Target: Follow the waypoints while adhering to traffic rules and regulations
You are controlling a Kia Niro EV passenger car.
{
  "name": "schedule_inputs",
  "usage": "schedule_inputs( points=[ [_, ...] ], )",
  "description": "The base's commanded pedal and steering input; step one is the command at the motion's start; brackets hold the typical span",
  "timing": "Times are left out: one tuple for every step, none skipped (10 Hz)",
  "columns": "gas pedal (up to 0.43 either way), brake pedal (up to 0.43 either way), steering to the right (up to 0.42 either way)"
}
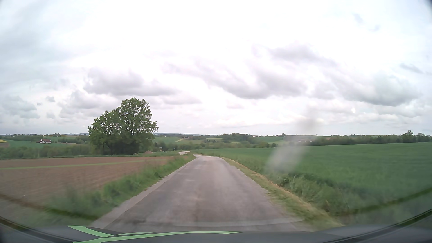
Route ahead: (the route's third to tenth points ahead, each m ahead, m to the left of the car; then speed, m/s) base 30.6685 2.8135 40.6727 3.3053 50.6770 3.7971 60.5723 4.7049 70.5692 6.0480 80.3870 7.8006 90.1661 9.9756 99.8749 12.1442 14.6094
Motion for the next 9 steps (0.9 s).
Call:
schedule_inputs(
  points=[
    [0.150, 0.000, -0.001],
    [0.138, 0.000, -0.001],
    [0.130, 0.000, -0.001],
    [0.059, 0.000, -0.001],
    [0.000, 0.000, -0.002],
    [0.000, 0.000, -0.003],
    [0.000, 0.000, -0.005],
    [0.000, 0.000, -0.008],
    [0.000, 0.000, -0.009]
  ],
)
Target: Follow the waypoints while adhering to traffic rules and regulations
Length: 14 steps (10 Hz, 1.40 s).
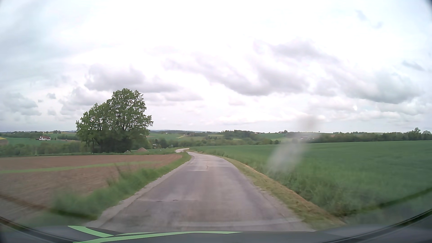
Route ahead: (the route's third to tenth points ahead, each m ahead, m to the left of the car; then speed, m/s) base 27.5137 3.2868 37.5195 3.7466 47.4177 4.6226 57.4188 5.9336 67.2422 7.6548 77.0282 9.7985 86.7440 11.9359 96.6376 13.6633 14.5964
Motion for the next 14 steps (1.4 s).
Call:
schedule_inputs(
  points=[
    [0.000, 0.000, -0.009],
    [0.000, 0.000, -0.009],
    [0.000, 0.000, -0.009],
    [0.000, 0.000, -0.009],
    [0.000, 0.000, -0.009],
    [0.000, 0.000, -0.009],
    [0.000, 0.000, -0.009],
    [0.000, 0.000, -0.009],
    [0.000, 0.000, -0.009],
    [0.000, 0.000, -0.009],
    [0.000, 0.000, -0.008],
    [0.000, 0.000, -0.009],
    [0.000, 0.000, -0.008],
    [0.000, 0.000, -0.008]
  ],
)
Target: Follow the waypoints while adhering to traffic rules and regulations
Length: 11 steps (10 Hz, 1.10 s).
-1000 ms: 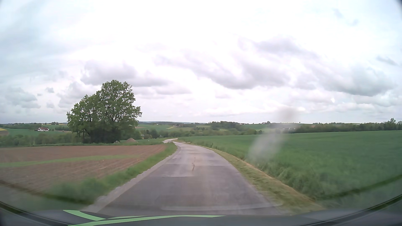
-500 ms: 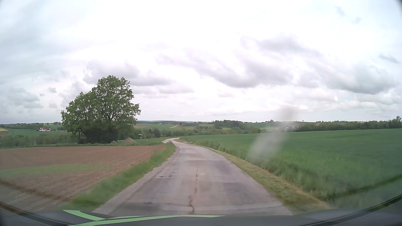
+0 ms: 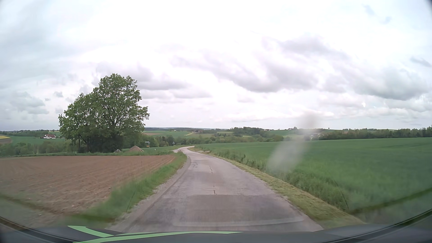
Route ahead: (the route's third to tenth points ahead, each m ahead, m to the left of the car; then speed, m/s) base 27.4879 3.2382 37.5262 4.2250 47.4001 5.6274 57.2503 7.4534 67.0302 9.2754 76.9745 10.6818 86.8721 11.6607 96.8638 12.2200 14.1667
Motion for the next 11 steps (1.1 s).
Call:
schedule_inputs(
  points=[
    [0.000, 0.000, -0.008],
    [0.059, 0.000, -0.008],
    [0.059, 0.000, -0.007],
    [0.059, 0.000, -0.008],
    [0.067, 0.000, -0.011],
    [0.079, 0.000, -0.012],
    [0.098, 0.000, -0.013],
    [0.098, 0.000, -0.012],
    [0.098, 0.000, -0.013],
    [0.098, 0.000, -0.013],
    [0.110, 0.000, -0.014]
  ],
)
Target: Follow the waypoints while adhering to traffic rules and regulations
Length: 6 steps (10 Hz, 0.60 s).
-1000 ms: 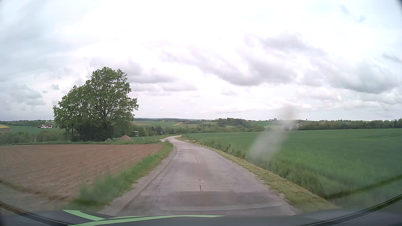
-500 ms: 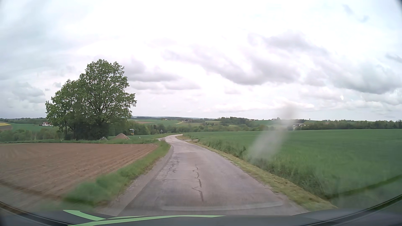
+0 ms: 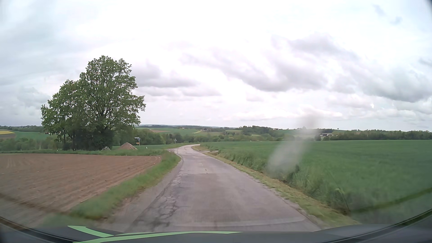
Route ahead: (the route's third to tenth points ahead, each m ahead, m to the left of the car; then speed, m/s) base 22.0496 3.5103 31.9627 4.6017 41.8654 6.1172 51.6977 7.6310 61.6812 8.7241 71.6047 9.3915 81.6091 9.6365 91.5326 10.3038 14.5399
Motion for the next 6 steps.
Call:
schedule_inputs(
  points=[
    [0.110, 0.000, -0.016],
    [0.118, 0.000, -0.020],
    [0.118, 0.000, -0.020],
    [0.118, 0.000, -0.020],
    [0.118, 0.000, -0.020],
    [0.118, 0.000, -0.021]
  ],
)
